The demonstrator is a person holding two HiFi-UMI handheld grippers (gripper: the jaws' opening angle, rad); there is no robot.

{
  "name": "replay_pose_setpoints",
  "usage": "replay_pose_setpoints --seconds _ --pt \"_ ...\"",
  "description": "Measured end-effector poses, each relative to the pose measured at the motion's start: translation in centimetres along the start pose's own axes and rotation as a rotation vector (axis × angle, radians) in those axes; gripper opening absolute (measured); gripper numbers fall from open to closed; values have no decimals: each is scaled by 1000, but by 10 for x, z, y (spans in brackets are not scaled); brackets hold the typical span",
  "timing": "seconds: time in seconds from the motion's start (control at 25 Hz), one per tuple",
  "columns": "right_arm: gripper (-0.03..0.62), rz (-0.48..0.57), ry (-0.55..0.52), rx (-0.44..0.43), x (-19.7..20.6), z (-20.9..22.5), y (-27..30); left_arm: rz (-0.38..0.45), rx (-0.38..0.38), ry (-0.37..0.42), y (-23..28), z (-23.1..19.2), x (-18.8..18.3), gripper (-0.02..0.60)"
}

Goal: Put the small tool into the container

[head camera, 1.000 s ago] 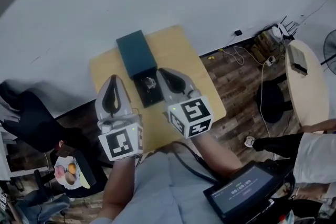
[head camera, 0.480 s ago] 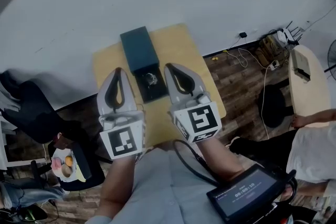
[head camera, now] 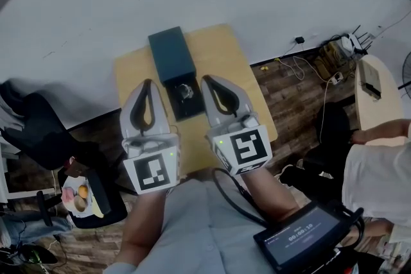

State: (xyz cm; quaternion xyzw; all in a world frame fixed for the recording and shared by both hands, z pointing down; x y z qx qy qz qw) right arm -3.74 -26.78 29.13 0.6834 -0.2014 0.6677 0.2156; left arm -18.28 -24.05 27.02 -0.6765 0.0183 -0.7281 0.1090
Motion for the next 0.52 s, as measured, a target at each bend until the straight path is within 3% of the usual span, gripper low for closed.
replay_pose_setpoints --seconds 0.52 --pt "0 -12 -9 -1 8 -1 4 -6 5 5 1 0 6 11"
Point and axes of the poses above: the fingertips, and each gripper's own axes: y forward along the fingers, z to its right, x out of its underside, the point moved 6 cm from there along -y, backward along the fingers, and after that the axes turned 1 degree about x, right-handed, at the moved point
